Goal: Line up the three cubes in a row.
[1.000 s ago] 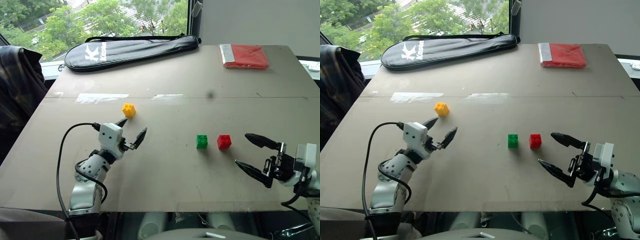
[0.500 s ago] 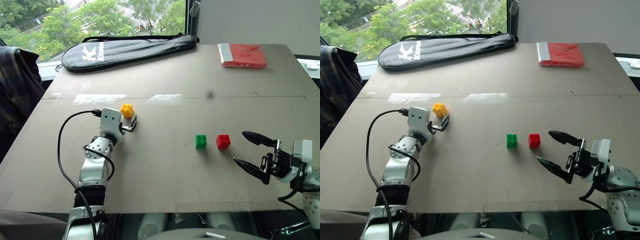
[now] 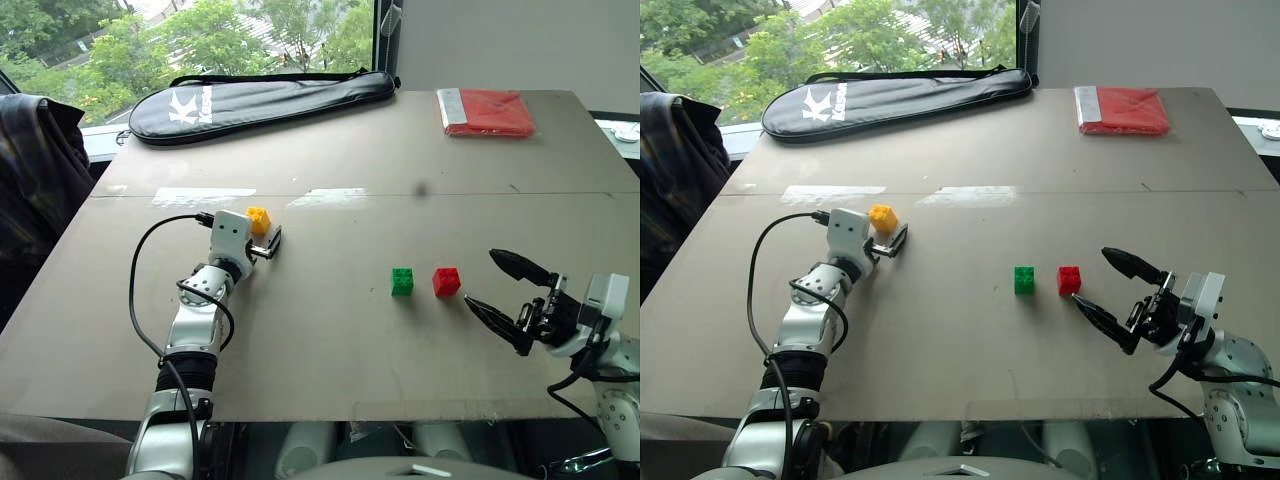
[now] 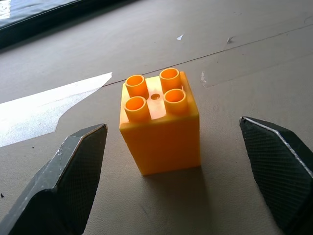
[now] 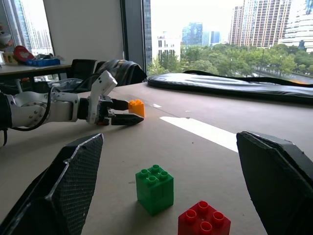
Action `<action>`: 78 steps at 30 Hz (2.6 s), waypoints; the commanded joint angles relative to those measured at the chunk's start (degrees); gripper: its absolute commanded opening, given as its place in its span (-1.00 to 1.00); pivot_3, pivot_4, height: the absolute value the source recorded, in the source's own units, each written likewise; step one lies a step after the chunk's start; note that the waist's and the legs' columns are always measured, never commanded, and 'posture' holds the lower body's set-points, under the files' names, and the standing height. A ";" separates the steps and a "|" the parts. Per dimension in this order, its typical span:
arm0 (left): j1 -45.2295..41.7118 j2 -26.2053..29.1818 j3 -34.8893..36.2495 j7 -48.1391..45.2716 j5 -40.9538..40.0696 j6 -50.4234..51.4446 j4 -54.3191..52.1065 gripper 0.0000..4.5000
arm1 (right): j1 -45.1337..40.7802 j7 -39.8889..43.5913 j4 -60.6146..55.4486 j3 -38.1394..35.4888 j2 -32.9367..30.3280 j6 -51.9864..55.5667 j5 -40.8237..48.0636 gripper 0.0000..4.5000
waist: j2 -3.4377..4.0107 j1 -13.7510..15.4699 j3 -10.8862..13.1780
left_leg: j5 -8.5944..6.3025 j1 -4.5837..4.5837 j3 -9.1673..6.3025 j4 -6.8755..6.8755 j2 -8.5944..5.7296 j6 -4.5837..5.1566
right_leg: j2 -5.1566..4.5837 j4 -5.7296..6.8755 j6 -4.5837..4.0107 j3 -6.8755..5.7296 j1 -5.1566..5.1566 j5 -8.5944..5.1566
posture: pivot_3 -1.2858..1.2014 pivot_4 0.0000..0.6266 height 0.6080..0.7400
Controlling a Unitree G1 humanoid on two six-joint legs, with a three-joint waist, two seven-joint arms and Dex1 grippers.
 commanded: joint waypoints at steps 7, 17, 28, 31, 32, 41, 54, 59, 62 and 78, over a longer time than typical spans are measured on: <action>-0.05 -0.07 -0.08 -0.84 -1.64 2.92 1.13 -0.02 | 0.66 0.04 -2.52 -0.98 -0.35 -0.87 0.28 1.00 | 0.03 0.01 -0.02 | 0.00 0.00 0.00 0.00 0.00 0.00 | 0.00 -0.01 0.00 0.00 0.00 0.01 | 0.03 -0.52 0.41; -1.29 -0.23 -0.72 -2.73 -3.14 3.86 1.04 -0.45 | 2.14 0.00 -3.10 -1.16 -0.39 -1.51 0.02 1.00 | 0.03 0.05 -0.03 | 0.01 0.01 -0.01 0.00 0.00 0.01 | 0.00 -0.01 0.01 -0.01 0.02 0.01 | 0.03 -0.52 0.41; -2.12 4.92 -19.18 -43.86 -9.81 6.23 -8.77 -0.45 | 7.30 3.21 -1.53 -4.70 -4.38 -1.85 0.17 1.00 | 0.00 -0.30 -0.01 | 0.03 -0.16 0.06 0.00 -0.02 -0.05 | -0.01 -0.17 0.00 0.02 -0.02 0.00 | 0.03 -0.52 0.41; -5.02 6.06 -23.35 -49.95 -7.55 2.31 -5.57 -0.45 | 7.71 3.12 -1.67 -4.89 -4.22 -1.93 0.19 1.00 | 0.02 -0.39 0.00 | -0.04 -0.10 0.10 -0.07 0.05 0.08 | 0.05 -0.13 -0.02 0.04 -0.03 -0.01 | 0.03 -0.52 0.41; -5.81 6.04 -23.88 -50.83 -7.17 1.46 -4.38 -0.45 | 7.76 2.97 -1.79 -4.82 -4.11 -1.96 0.08 1.00 | 0.02 -0.42 0.00 | -0.04 -0.10 0.10 -0.07 0.05 0.08 | 0.05 -0.13 -0.02 0.04 -0.03 -0.01 | 0.03 -0.52 0.41; -14.30 3.50 -27.80 -57.50 -2.33 -7.66 9.74 -0.45 | 10.29 1.51 -4.12 -4.47 -2.35 -2.97 -0.91 1.00 | -0.03 -0.04 0.00 | -0.03 -0.10 0.19 0.05 0.01 0.15 | 0.29 -0.15 0.01 0.12 0.02 0.00 | 0.03 -0.52 0.41; -14.53 3.13 -28.22 -56.01 0.34 -11.46 14.44 0.12 | 9.97 1.55 -3.32 -3.62 -2.14 -3.85 -1.71 1.00 | -0.04 -0.03 -0.05 | -0.04 -0.01 0.16 0.05 0.01 0.16 | 0.31 -0.13 0.03 0.10 0.09 -0.01 | 0.03 -0.52 0.41; -14.92 3.21 -27.73 -54.10 1.40 -12.24 16.14 0.49 | 9.28 2.09 -2.75 -3.52 -2.35 -3.75 -1.79 1.00 | -0.06 -0.04 -0.06 | -0.03 0.19 0.14 0.05 0.03 0.16 | 0.33 -0.13 0.07 0.09 0.27 -0.03 | 0.03 -0.52 0.41; -14.78 3.73 -27.25 -53.89 1.23 -12.83 16.27 0.49 | 8.99 2.49 -2.38 -3.54 -2.43 -3.76 -1.77 1.00 | -0.05 -0.07 -0.07 | -0.03 0.33 0.14 0.05 0.07 0.16 | 0.37 -0.10 0.27 0.11 0.36 -0.15 | 0.03 -0.52 0.41; 3.45 16.60 -18.19 -55.22 -7.39 -4.05 -1.82 0.49 | 8.91 3.53 1.13 -2.33 -2.16 -3.97 -3.59 1.00 | 0.03 -2.28 -0.13 | -0.05 0.38 0.22 -0.21 0.39 0.14 | 0.39 -0.12 -0.02 0.24 0.21 -0.03 | 0.03 -0.52 0.41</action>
